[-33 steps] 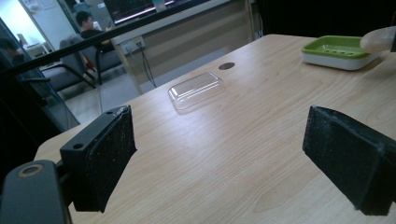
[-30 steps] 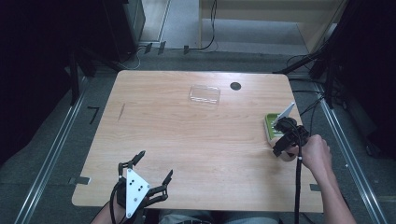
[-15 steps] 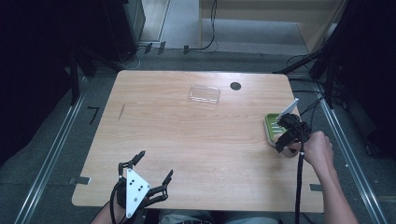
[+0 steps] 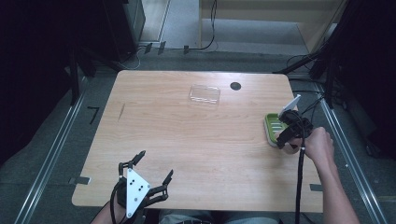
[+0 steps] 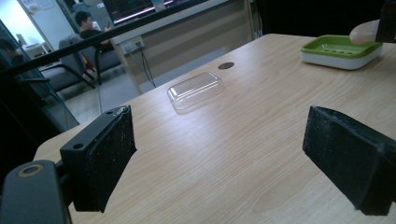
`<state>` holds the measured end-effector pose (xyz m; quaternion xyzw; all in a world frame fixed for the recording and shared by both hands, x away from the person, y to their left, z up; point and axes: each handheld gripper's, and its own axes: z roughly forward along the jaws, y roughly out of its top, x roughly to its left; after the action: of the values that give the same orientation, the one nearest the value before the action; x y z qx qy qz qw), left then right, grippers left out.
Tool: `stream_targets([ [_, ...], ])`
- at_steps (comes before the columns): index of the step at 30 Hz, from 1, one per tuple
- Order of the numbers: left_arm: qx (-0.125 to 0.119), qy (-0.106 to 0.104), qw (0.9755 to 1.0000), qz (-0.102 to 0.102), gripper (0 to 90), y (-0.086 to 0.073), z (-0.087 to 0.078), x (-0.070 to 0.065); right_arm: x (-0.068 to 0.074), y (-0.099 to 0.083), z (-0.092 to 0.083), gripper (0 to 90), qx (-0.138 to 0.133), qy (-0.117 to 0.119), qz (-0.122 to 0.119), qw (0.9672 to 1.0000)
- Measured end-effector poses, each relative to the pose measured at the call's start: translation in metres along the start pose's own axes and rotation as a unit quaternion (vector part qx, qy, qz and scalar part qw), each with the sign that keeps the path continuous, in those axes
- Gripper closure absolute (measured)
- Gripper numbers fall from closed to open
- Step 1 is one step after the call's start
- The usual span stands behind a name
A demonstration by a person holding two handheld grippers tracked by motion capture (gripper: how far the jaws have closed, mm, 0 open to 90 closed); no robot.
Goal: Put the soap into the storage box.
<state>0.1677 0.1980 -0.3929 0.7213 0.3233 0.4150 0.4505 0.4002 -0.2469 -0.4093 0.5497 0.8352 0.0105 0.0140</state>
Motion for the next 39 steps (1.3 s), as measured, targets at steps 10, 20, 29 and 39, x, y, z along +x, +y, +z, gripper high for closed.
stream_targets([
  [10,0.001,0.001,1.0,0.001,9.9,0.0,0.0,0.0,-0.004,0.006,0.0,33.5,0.001,0.001,0.006,1.0],
  [20,0.0,0.0,1.0,-0.001,10.0,0.0,0.0,0.0,-0.005,0.012,-0.001,33.6,-0.002,0.001,0.007,1.0],
  [29,0.001,0.0,1.0,0.0,9.9,0.0,0.0,0.0,-0.005,0.018,-0.005,33.6,-0.008,-0.004,0.004,1.0],
  [39,0.0,0.0,1.0,0.0,10.0,0.0,0.0,0.0,-0.007,0.027,-0.008,33.6,-0.011,-0.002,0.011,0.9999],
])
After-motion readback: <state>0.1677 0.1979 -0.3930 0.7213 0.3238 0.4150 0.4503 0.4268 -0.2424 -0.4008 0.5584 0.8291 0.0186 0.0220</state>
